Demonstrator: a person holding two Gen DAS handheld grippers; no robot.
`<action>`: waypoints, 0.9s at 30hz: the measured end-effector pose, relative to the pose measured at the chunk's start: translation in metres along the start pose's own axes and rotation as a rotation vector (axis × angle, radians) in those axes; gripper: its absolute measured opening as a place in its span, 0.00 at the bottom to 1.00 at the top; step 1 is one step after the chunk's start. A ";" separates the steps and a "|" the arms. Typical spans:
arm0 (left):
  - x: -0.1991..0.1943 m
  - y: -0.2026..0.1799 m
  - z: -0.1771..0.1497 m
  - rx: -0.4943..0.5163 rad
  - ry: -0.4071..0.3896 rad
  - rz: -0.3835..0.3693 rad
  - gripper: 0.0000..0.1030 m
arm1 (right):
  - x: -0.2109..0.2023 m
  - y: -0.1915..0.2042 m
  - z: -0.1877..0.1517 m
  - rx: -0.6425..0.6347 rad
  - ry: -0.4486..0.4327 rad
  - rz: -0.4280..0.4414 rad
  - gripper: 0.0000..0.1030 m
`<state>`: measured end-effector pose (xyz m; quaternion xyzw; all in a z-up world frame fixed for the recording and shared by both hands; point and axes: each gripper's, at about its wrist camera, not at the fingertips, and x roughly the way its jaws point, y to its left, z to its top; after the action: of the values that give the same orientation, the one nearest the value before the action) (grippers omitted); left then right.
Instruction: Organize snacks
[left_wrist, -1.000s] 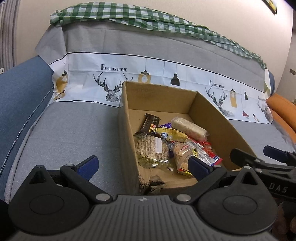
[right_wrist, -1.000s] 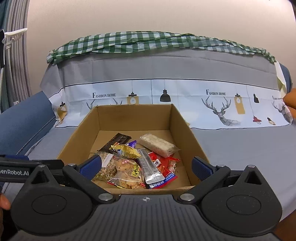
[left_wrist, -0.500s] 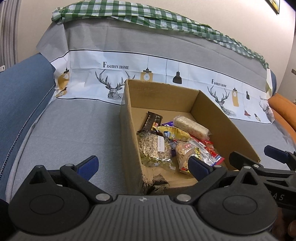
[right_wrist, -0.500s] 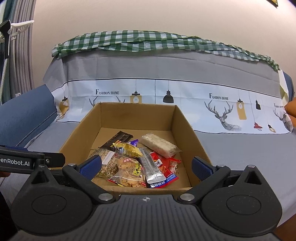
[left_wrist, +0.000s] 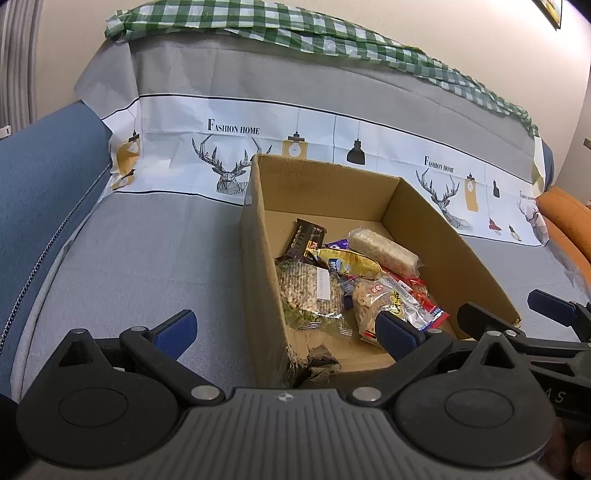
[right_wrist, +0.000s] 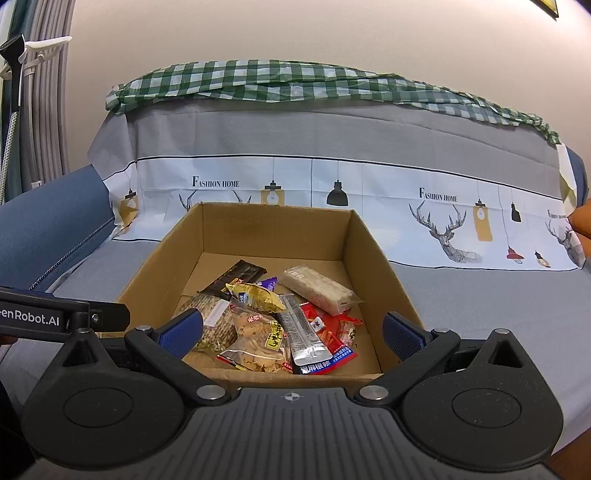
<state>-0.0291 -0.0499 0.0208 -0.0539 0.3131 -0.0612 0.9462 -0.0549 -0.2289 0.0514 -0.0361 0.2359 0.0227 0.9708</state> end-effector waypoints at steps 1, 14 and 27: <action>0.000 0.000 0.000 0.000 0.001 -0.001 1.00 | 0.000 0.000 0.000 0.000 0.001 0.000 0.99; 0.001 0.000 0.000 0.000 0.004 0.002 1.00 | 0.000 0.000 0.000 -0.002 0.002 -0.001 0.99; 0.001 0.000 -0.003 0.017 -0.005 0.004 1.00 | 0.003 -0.004 -0.001 -0.010 0.004 -0.005 0.99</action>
<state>-0.0300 -0.0503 0.0180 -0.0454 0.3103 -0.0621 0.9475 -0.0526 -0.2329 0.0496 -0.0416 0.2374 0.0215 0.9703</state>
